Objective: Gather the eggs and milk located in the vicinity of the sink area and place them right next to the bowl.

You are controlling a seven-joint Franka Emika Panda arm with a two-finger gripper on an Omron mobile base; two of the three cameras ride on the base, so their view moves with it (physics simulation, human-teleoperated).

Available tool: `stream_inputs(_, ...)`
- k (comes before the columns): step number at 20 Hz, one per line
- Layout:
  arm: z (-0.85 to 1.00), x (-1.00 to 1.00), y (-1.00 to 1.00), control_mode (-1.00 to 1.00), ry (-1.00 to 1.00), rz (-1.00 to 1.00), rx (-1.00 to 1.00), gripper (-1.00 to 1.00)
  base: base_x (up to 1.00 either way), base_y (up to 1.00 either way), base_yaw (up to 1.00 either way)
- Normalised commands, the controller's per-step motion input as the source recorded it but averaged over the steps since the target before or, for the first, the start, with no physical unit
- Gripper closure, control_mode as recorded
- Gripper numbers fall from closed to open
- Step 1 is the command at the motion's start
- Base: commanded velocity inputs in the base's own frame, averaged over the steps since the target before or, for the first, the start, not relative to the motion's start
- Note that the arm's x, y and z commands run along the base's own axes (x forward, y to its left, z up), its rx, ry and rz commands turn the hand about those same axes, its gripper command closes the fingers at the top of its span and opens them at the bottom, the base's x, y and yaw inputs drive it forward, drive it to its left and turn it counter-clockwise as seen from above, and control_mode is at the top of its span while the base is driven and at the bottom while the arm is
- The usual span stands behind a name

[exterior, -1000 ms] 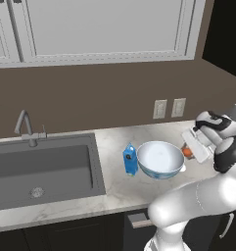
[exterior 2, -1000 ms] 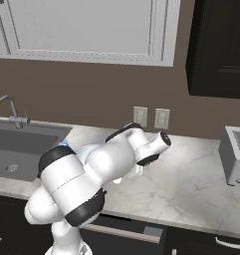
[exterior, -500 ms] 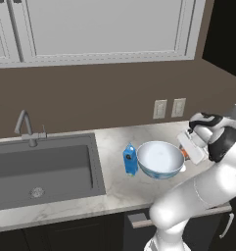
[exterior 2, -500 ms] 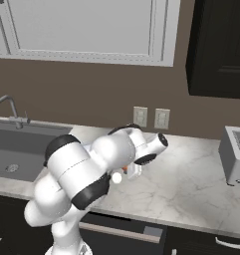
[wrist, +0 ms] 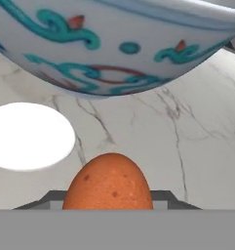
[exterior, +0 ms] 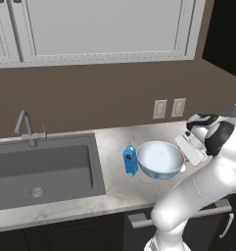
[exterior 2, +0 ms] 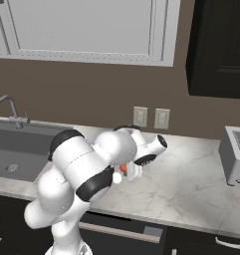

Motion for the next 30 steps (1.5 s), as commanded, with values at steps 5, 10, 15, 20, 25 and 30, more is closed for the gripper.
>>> stream_inputs(5, -0.07, 0.06, 0.03, -1.0, 0.0, 0.05, 0.0, -1.0, 0.0, 0.0, 0.0)
stream_inputs(10, 0.0, 0.05, 0.0, -1.0, 0.0, 0.05, 0.0, -1.0, 0.0, 0.0, 0.0)
stream_inputs(15, 0.0, 0.0, 0.0, -1.0, 0.0, 0.05, 0.0, -1.0, 0.0, 0.0, 0.0)
stream_inputs(20, 0.18, -0.05, 0.02, -1.0, -0.06, 0.04, 0.0, -1.0, 0.0, 0.0, 0.0)
stream_inputs(25, 0.58, -0.3, 0.17, -1.0, -0.23, 0.03, -0.03, -1.0, 0.0, 0.0, 0.0)
stream_inputs(30, 0.42, -0.57, 0.34, -1.0, -0.32, 0.0, -0.09, -1.0, 0.0, 0.0, 0.0)
